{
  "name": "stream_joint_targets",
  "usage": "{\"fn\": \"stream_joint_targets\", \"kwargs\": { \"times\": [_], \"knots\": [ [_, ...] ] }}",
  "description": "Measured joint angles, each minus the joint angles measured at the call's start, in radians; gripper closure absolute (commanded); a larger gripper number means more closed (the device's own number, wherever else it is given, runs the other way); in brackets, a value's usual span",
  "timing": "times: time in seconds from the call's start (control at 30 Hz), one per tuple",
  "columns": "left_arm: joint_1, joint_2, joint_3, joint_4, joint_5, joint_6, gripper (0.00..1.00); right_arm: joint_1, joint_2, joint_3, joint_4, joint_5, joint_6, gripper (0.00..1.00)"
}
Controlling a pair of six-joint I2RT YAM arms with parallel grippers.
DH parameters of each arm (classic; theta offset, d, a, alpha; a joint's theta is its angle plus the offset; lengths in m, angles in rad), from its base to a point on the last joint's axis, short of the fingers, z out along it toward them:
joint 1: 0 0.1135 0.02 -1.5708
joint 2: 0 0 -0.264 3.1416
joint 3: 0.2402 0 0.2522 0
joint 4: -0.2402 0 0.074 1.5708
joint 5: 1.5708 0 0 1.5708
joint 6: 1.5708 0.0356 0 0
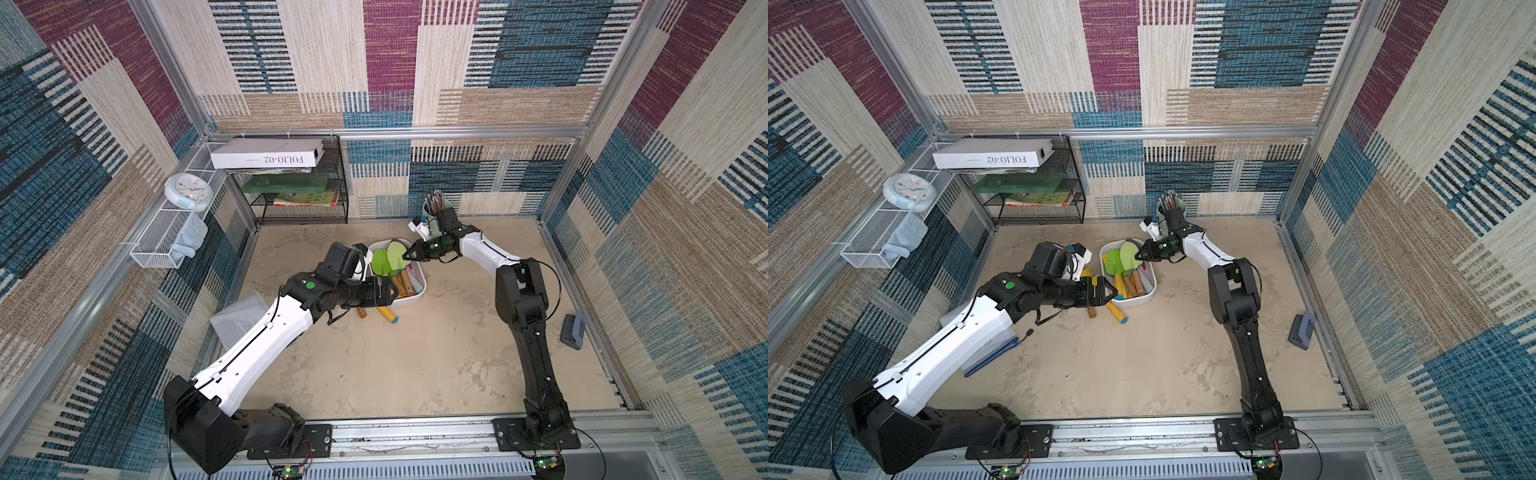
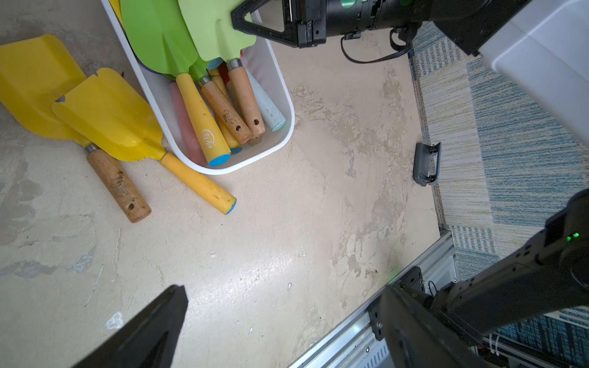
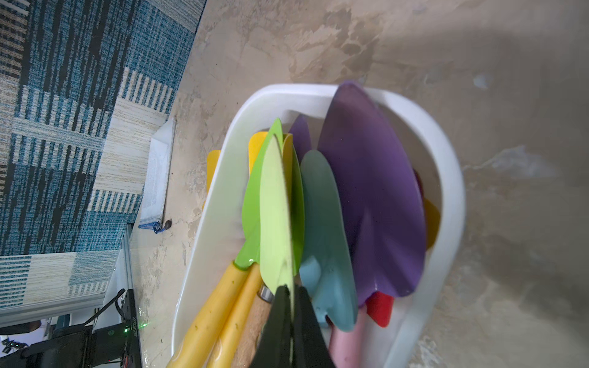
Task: Put the shovel into the storage box
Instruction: Place the shovel in the storage box.
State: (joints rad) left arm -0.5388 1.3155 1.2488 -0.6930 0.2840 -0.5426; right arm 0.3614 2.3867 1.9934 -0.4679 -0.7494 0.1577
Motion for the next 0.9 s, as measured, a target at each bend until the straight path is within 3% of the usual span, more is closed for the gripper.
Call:
{"fn": "stream_joint_targets", "kwargs": {
  "times": [0.17,0.3,0.43,0.9],
  "knots": [
    [0.0,0.005,0.0,0.0,0.0,0.0,0.01,0.0,-0.014,-0.03,0.019,0.001,0.01,1.0],
    [0.0,0.008,0.0,0.0,0.0,0.0,0.01,0.0,-0.019,-0.037,0.025,0.009,0.013,0.82],
    [0.0,0.01,0.0,0.0,0.001,0.002,0.0,-0.001,-0.031,-0.043,0.025,0.028,0.012,0.72],
    [0.0,0.015,0.0,-0.011,-0.001,0.004,0.01,-0.002,-0.106,-0.063,0.024,0.085,0.013,0.66]
  ]
}}
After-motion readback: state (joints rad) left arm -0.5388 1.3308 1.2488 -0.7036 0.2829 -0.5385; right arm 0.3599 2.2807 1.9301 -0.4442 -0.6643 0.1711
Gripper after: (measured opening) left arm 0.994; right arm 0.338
